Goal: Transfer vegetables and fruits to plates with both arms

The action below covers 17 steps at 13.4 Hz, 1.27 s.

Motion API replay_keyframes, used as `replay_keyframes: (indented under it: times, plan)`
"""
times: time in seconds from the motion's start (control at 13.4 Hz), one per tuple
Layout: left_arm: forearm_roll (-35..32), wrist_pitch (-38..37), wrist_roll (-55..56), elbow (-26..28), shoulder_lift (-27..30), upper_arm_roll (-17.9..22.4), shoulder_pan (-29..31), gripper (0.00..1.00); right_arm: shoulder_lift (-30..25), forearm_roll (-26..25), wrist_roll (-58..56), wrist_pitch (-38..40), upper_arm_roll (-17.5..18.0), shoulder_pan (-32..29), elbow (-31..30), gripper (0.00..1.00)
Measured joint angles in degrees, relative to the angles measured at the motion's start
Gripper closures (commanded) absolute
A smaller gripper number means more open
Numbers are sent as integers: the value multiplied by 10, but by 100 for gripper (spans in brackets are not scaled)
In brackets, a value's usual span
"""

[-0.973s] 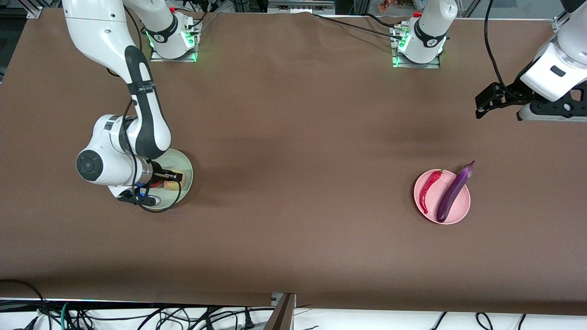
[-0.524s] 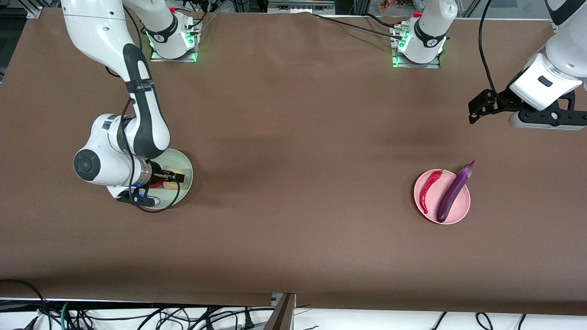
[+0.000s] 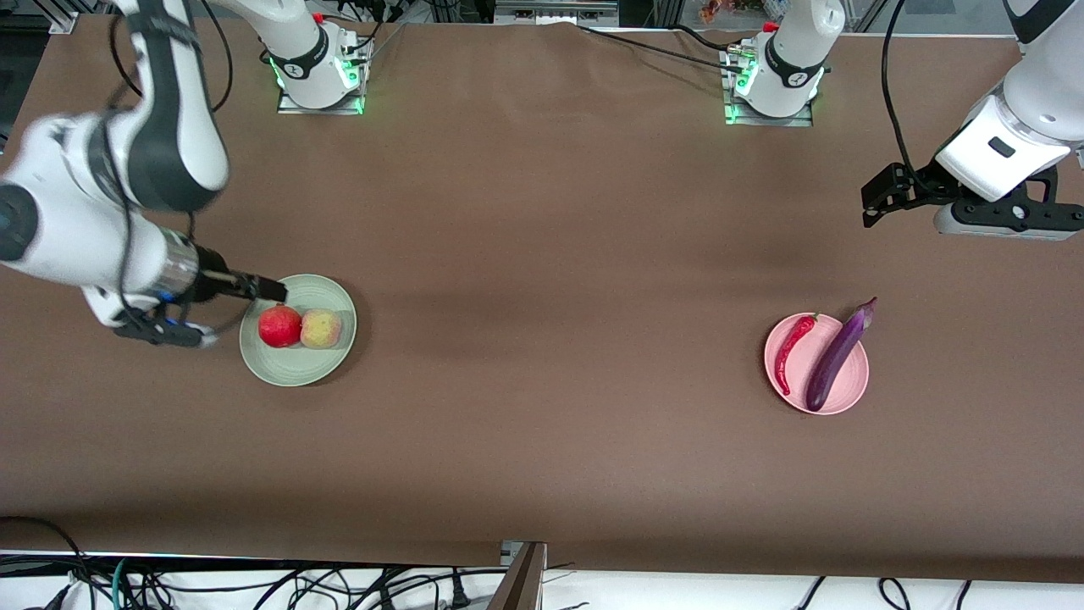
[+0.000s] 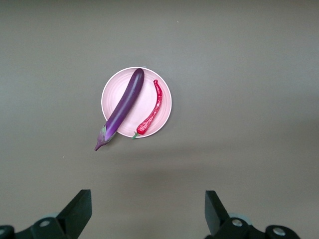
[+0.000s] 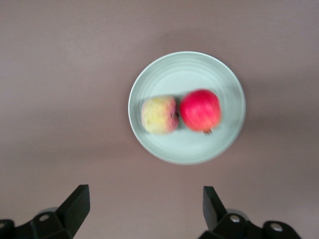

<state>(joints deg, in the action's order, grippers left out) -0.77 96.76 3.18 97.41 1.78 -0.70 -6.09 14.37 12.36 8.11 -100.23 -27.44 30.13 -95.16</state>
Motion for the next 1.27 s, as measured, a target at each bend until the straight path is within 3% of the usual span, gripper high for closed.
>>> replay_keyframes:
  times: [0.3,0.52,0.6,0.82,0.9,1.27]
  plan:
    - [0,0,0,-2,0,-4,-2,0,-115,-86,3,74,17,5,-3,0]
    - [0,-2,0,-2,0,-6,-3,0,-140,-105,3,80,33,0,4,0]
    - [0,-3,0,-2,0,-6,-3,0,-139,-106,-4,80,54,-29,9,0]
    - [0,-4,0,-2,0,-6,-3,0,-135,-106,-23,83,199,-197,10,0]
    - [0,-4,0,-2,0,-6,-3,0,-133,-106,-24,84,222,-223,10,0]
    - [0,-5,0,-2,-1,-5,-3,0,-132,-106,-24,87,237,-233,17,0]
